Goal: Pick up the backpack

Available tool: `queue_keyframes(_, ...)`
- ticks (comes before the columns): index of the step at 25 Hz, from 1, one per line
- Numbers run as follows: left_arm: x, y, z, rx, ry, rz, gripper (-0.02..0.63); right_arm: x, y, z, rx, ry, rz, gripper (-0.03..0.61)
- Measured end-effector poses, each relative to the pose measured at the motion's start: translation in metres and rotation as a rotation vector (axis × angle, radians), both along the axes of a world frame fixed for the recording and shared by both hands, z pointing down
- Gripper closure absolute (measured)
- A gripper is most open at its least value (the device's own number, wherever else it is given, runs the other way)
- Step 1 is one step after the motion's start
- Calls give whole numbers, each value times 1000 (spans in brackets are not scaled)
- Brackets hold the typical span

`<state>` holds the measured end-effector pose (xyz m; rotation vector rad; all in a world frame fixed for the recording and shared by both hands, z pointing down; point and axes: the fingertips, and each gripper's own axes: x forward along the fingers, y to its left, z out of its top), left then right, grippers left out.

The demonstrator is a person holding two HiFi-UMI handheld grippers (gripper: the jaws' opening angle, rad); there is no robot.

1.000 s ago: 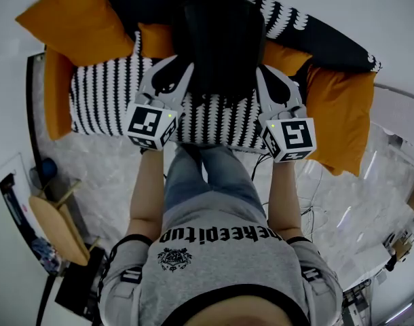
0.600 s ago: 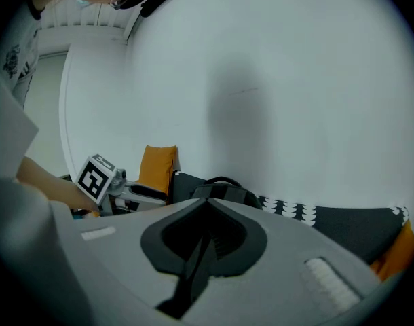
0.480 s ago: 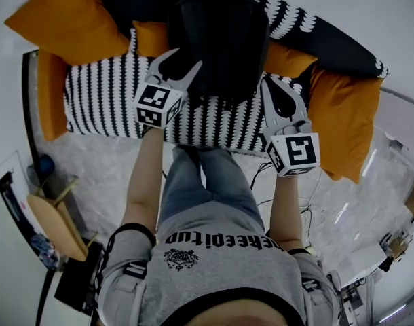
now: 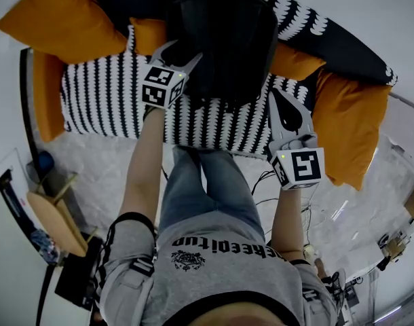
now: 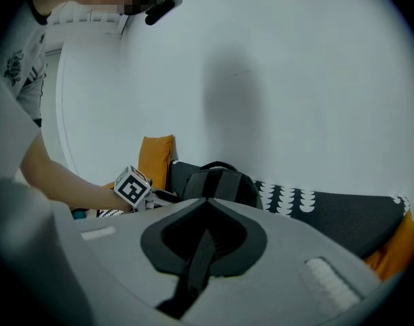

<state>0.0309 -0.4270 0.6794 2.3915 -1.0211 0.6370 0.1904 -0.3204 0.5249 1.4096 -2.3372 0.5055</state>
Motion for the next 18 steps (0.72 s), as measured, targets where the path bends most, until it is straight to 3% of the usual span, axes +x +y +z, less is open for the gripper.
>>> queue_keyframes(10, 19, -15, 40, -62, -10, 39, 344, 9, 3, 18, -32, -3, 21, 577)
queue_keyframes(16, 29, -11, 35, -46, -64, 76, 538, 13, 2, 18, -31, -8, 28, 577)
queue_keyframes(18, 29, -6, 26, -25, -67, 89, 568, 13, 2, 16, -25, -11, 32, 577)
